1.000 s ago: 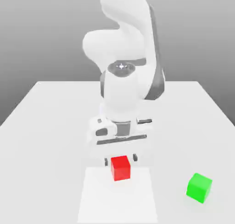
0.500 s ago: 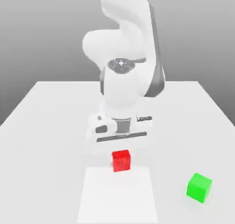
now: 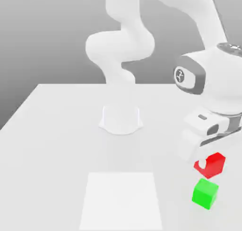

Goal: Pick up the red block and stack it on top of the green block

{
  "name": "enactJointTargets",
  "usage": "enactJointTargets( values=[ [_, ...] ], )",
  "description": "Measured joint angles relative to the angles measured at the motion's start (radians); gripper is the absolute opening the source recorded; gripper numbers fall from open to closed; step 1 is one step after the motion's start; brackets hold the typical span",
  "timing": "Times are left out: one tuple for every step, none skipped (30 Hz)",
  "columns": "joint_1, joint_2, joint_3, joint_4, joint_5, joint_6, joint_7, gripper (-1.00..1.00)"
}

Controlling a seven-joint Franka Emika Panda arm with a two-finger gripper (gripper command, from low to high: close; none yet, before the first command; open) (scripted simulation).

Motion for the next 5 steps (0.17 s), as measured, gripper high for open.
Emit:
enactJointTargets(
  values=[
    [0.009, 0.035, -0.011, 0.003, -0.01, 0.031, 0.007, -1.0],
    [0.017, 0.055, -0.019, 0.004, -0.015, 0.05, 0.011, 1.0],
    [0.017, 0.055, -0.019, 0.004, -0.015, 0.05, 0.011, 1.0],
    [0.017, 0.055, -0.019, 0.004, -0.015, 0.05, 0.011, 1.0],
    [0.017, 0.055, -0.019, 0.004, -0.015, 0.05, 0.011, 1.0]
  ],
)
